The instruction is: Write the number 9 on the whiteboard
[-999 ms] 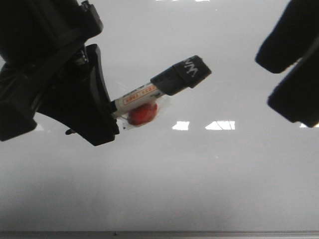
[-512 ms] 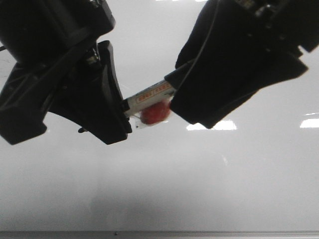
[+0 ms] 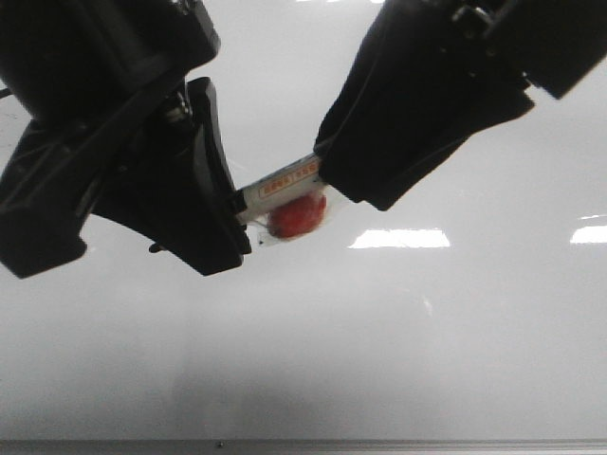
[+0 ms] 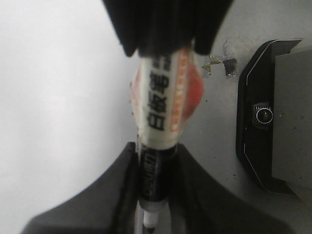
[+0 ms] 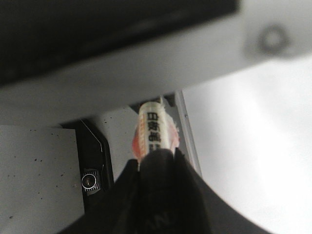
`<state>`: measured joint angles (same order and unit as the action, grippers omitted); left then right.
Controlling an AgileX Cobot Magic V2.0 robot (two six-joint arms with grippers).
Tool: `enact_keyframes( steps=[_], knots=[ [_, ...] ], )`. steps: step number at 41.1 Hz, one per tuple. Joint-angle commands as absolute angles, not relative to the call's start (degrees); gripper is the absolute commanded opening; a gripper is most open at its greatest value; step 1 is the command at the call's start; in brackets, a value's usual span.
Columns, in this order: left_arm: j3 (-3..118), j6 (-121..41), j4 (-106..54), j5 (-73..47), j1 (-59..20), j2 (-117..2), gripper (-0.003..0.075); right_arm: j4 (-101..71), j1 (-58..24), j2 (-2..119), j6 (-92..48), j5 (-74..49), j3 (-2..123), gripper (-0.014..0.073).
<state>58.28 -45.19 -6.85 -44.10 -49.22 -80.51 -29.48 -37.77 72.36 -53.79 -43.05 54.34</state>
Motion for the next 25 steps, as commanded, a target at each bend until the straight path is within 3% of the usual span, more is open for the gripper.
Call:
enact_keyframes(
  steps=[1, 3, 5, 12, 20, 25],
  knots=[
    [60.3, -44.6, -8.0, -41.6, -49.6, -78.7, 0.0272, -31.5, -37.8, 71.1, -54.3, -41.5, 56.3, -0.004],
    [60.4, -44.4, -8.0, -41.7, -49.3, -77.9, 0.036, -31.5, -37.8, 70.9, -54.3, -42.1, 56.3, -0.0056],
    [60.5, -44.2, -8.0, -41.7, -48.7, -76.4, 0.0399, -31.1, -37.8, 70.0, -54.1, -43.5, 56.4, -0.006],
    [60.4, -41.0, -8.0, -43.3, -44.9, -70.4, 0.0401, -23.4, -34.7, 65.1, -45.7, -44.1, 56.4, -0.006],
    [55.9, -33.9, -8.0, -42.9, -36.4, -60.1, 0.0401, -16.4, -18.6, 56.3, -20.9, -46.8, 55.1, -0.006],
    [53.7, -33.9, -8.0, -41.6, -35.2, -58.3, 0.04, -22.6, -17.7, 55.0, -21.9, -32.0, 47.6, -0.006]
  ],
)
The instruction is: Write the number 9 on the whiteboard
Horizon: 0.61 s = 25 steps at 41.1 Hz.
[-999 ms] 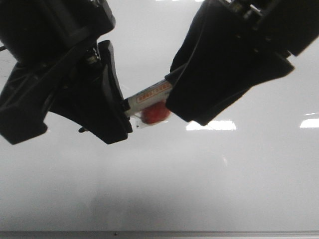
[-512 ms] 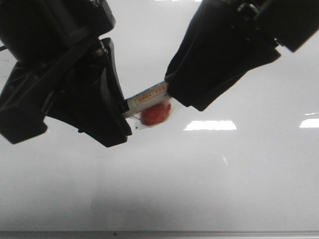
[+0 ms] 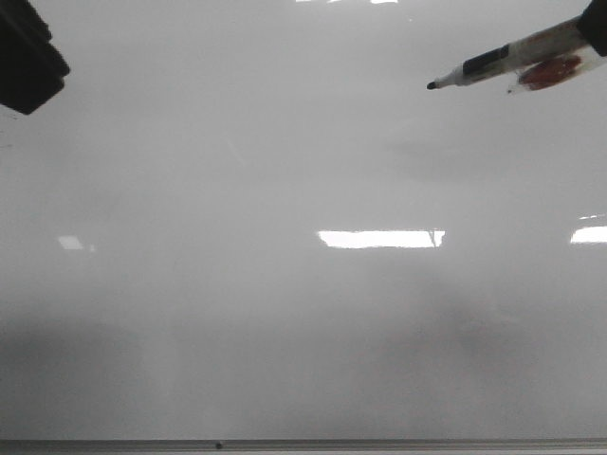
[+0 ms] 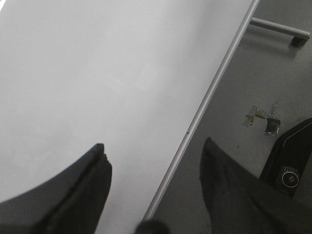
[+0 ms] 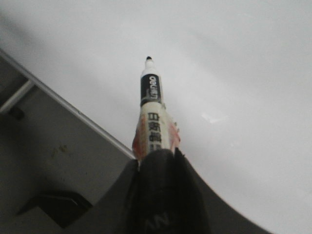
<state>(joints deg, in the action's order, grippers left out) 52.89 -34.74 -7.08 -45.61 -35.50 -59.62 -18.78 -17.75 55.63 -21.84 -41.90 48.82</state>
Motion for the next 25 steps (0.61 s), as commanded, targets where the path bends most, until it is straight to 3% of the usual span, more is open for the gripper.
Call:
enact_keyframes(
  steps=[1, 25],
  knots=[
    [53.6, -33.9, -8.0, -41.4, -35.2, -58.3, 0.0401, -22.6, -18.0, 55.5, -22.2, -30.7, 47.1, -0.006],
    [53.7, -33.9, -8.0, -39.7, -35.2, -58.4, 0.04, -22.8, -18.4, 73.6, -22.3, -23.2, 60.3, -0.006]
  ],
)
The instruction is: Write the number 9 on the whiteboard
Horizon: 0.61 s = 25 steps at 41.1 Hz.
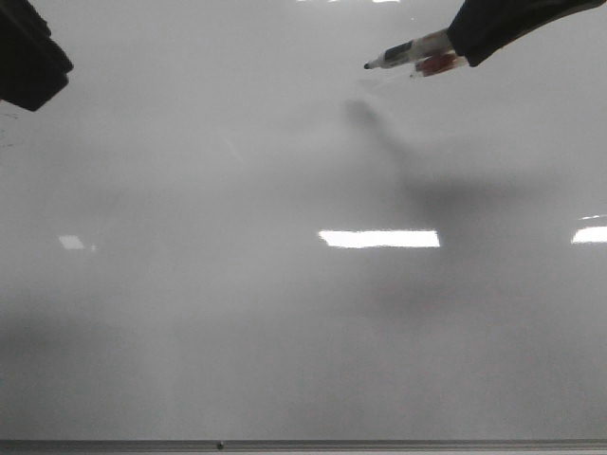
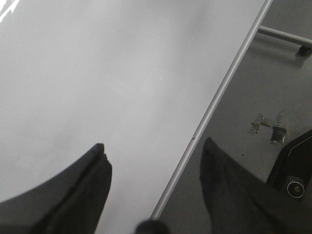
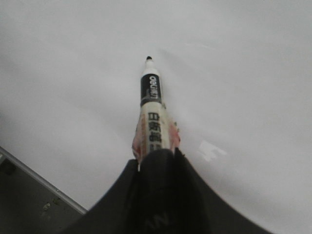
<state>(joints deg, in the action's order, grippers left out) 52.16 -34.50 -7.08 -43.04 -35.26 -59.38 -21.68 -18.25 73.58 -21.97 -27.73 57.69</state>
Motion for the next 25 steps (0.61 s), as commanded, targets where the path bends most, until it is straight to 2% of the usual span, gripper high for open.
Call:
enact_keyframes(
  steps=[1, 8, 17, 25],
  knots=[
    [53.7, -33.9, -8.0, -39.7, -35.2, -58.4, 0.04, -22.8, -18.4, 74.2, -22.3, -22.8, 60.6, -0.006],
    [53.7, -33.9, -8.0, -39.6, -35.2, -58.4, 0.04, -22.8, -18.8, 78.4, -22.3, -22.3, 64.2, -0.006],
    [53.7, -33.9, -8.0, -38.8, -35.2, -58.4, 0.04, -22.2, -22.4, 86.1, -23.5, -32.0, 68.7, -0.006],
    [53.7, -33.9, -8.0, -38.3, -35.2, -58.4, 0.04, -15.9, -19.8, 85.4, -19.6, -36.7, 68.5, -0.006]
  ],
)
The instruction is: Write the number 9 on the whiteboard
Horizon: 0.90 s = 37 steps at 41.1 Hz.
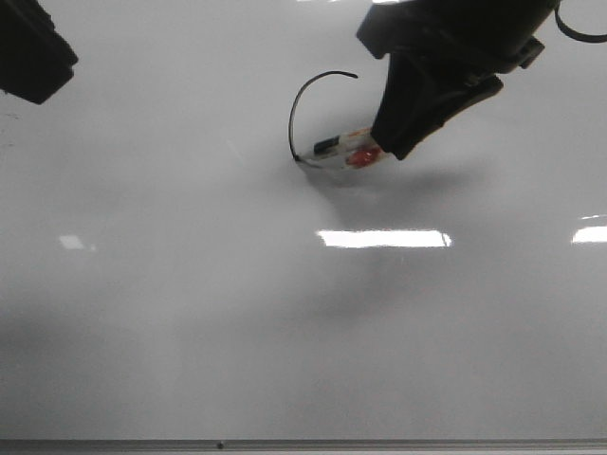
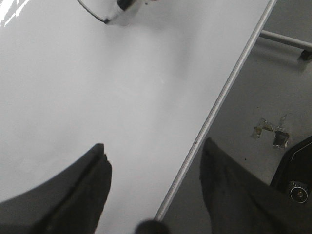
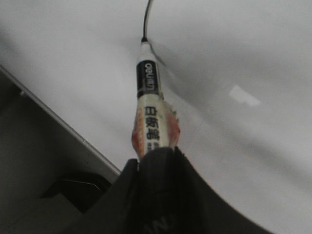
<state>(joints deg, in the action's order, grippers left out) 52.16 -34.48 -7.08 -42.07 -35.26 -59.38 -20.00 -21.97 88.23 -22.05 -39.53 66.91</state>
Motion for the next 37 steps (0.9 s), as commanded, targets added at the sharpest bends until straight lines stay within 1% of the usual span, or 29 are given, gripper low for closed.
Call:
enact_keyframes(
  steps=[1, 6, 10, 24, 31, 37],
  knots=[
    [53.7, -33.9, -8.0, -38.3, -35.2, -58.4, 0.0401, -15.2, -19.0, 84.9, -19.1, -36.4, 68.5, -0.006],
    [53.7, -33.9, -8.0, -38.3, -35.2, -58.4, 0.04, -14.8, -16.9, 82.0, -18.9, -34.9, 69.0, -0.006],
    [53.7, -33.9, -8.0, -38.3, -35.2, -58.4, 0.04, -14.8, -16.8, 80.5, -19.0, -34.4, 69.9, -0.006],
    [53.7, -33.9, -8.0, -38.3, -35.2, -58.4, 0.04, -14.8, -16.8, 81.1, -19.0, -37.0, 69.8, -0.006],
    [53.7, -33.9, -8.0, -38.3, -35.2, -58.4, 0.04, -14.9, -17.2, 83.6, -19.1, -38.4, 63.9, -0.006],
    [53.7, -33.9, -8.0, -37.9, -35.2, -58.4, 0.0401, -14.9, -19.8, 87.4, -19.4, -36.3, 56.6, -0.006]
  ],
)
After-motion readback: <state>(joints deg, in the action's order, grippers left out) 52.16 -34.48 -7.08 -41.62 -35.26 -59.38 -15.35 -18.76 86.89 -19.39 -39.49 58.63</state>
